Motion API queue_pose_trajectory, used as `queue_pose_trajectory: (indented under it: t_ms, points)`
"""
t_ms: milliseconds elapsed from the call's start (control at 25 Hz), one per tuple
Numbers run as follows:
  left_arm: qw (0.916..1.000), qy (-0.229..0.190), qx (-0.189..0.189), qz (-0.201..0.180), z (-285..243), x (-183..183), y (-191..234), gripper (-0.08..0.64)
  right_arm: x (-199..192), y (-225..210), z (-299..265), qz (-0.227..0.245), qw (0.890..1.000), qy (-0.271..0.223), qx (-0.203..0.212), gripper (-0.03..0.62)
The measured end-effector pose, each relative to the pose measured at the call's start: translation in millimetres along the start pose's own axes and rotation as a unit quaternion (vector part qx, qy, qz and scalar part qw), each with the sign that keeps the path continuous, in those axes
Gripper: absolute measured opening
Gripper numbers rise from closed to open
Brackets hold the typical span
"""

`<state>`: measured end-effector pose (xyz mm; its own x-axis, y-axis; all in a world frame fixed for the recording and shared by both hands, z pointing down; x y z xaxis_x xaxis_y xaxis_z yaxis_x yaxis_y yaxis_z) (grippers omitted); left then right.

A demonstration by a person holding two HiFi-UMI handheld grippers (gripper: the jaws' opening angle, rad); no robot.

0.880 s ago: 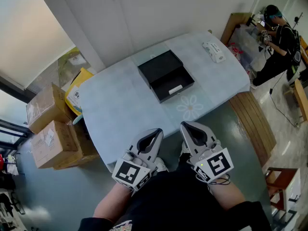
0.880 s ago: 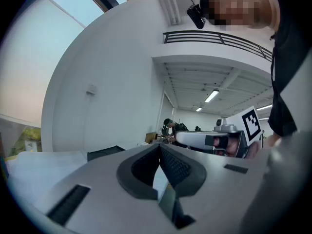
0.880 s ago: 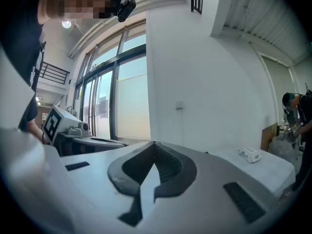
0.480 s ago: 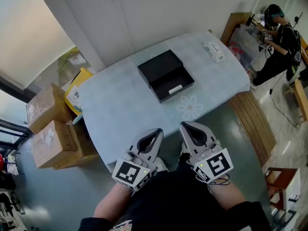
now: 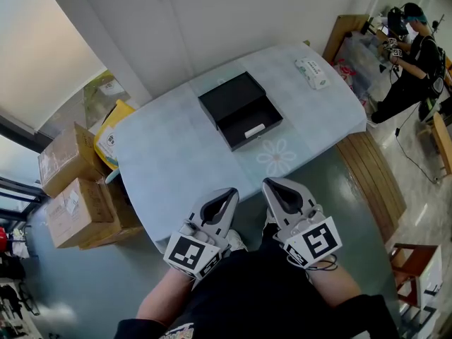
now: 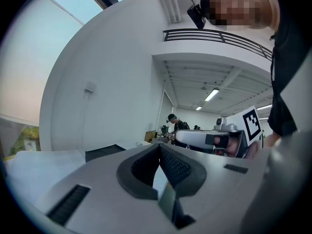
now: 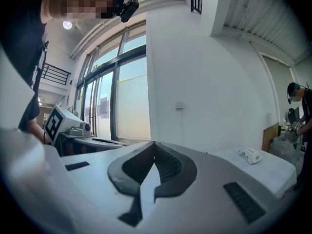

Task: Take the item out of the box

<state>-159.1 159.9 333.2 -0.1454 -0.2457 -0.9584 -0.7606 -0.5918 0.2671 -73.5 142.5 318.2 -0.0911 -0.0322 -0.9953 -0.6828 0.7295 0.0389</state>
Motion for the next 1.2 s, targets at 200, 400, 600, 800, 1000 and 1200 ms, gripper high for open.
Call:
queue_pose_trajectory:
  t_ms: [200,400,600,800,1000,1200]
  points:
    - [1.0,0.003,0.004,0.001,-13,2,-4,0.009,-1,-17,2,-0.006,1.0,0.003,0.002,0.009]
    - [0.9999,0.006,0.013,0.004,-31,3,-7,0.009,-3,-38,4,-0.012,1.0,0.003,0.008,0.009]
    - [0.9997,0.005,0.023,0.002,-53,5,-8,0.008,-4,-64,3,-0.015,1.0,0.004,0.016,0.009]
    - [0.9994,0.003,0.035,0.006,-76,6,-7,0.009,-8,-90,-2,-0.016,0.999,0.009,0.027,0.009]
    - [0.9987,0.001,0.05,0.011,-100,7,-3,0.009,-12,-116,-10,-0.018,0.999,0.013,0.039,0.009]
    - [0.9975,0.003,0.069,0.014,-125,3,3,0.009,-20,-142,-19,-0.023,0.998,0.017,0.057,0.009]
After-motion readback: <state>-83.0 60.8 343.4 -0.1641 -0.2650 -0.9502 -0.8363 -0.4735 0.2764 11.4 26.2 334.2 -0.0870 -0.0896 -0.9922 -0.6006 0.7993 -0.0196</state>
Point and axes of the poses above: the fingertips, and each gripper's own axes: z backward along the fingers, y to its left, x out of its top, the point moved 2 cm from there along z, backward along the fingers, and after that the axes turned 6 degrees about z, right-handed, at the moved point
